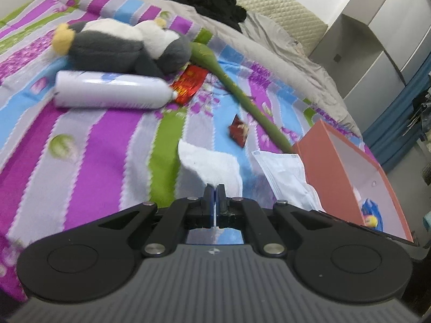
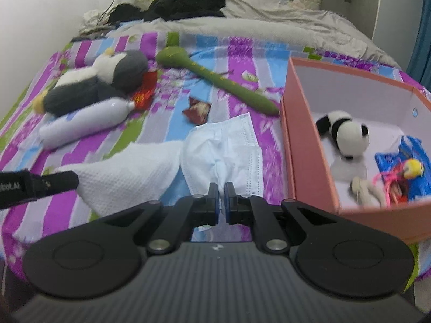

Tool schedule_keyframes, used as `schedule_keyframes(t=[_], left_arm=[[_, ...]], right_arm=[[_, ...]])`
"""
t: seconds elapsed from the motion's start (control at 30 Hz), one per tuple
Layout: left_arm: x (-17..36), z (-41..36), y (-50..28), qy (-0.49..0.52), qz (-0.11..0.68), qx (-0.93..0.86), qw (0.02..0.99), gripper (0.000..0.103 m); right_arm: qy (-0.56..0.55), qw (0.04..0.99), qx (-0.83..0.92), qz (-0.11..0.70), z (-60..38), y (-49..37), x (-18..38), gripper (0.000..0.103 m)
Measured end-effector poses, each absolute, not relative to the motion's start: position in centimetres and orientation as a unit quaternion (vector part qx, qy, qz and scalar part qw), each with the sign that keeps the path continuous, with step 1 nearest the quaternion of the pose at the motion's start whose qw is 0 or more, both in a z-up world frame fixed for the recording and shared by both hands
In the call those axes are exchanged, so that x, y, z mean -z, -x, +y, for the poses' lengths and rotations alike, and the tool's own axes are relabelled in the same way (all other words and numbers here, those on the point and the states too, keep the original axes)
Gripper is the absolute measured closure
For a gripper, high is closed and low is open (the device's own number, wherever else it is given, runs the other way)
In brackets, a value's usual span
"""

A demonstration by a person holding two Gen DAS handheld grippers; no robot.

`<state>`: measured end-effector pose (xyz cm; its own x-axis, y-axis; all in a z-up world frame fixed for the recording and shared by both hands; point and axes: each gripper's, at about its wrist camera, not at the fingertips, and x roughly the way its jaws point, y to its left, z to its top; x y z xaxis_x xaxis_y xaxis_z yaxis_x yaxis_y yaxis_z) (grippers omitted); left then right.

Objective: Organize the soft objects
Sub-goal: 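Grasp the white face mask with the right gripper while the left gripper grasps the white towel, then lift the mask in the right gripper while the left gripper lifts the towel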

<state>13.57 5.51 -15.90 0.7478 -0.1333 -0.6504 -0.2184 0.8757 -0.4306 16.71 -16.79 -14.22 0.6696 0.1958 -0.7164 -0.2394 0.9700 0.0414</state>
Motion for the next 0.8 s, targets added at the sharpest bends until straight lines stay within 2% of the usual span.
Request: schedule_keyframes(t=[0.3,0.37,0.43,0.47,0.53,0.8], left_arm=[[17.7,6.3,-11.7,0.216,0.416,-0.038,0.882,0.100],[17.9,6.5,-11.9,0.207,0.432,-0.033,0.877,0.091],[17.9,6.8,-12.1,0.204,0.443,-0.023,0.873,0.053],[17.8,6.8,-12.2,0.197,0.444,-0.022,0.874,0.048],[17.5,6.8,-12.3,0.176,0.438,-0.017,0.881,0.047],[18.1,6.5,-15.4,0.142,0.461,0.010,0.876,0.047]], right_arm=[[0.011,0.888,-0.137,0.438,-16.9,-14.4,16.3,0.091],[0.013,0.885,-0.135,0.445,-16.7,-14.4,16.4,0.091],[0.014,0.883,-0.133,0.450,-16.7,-14.5,16.4,0.086],[0.015,0.883,-0.130,0.451,-16.7,-14.6,16.4,0.076],[0.016,0.883,-0.125,0.452,-16.8,-14.7,16.4,0.063],[0.011,0.883,-0.129,0.452,-16.4,-16.7,17.5,0.062]])
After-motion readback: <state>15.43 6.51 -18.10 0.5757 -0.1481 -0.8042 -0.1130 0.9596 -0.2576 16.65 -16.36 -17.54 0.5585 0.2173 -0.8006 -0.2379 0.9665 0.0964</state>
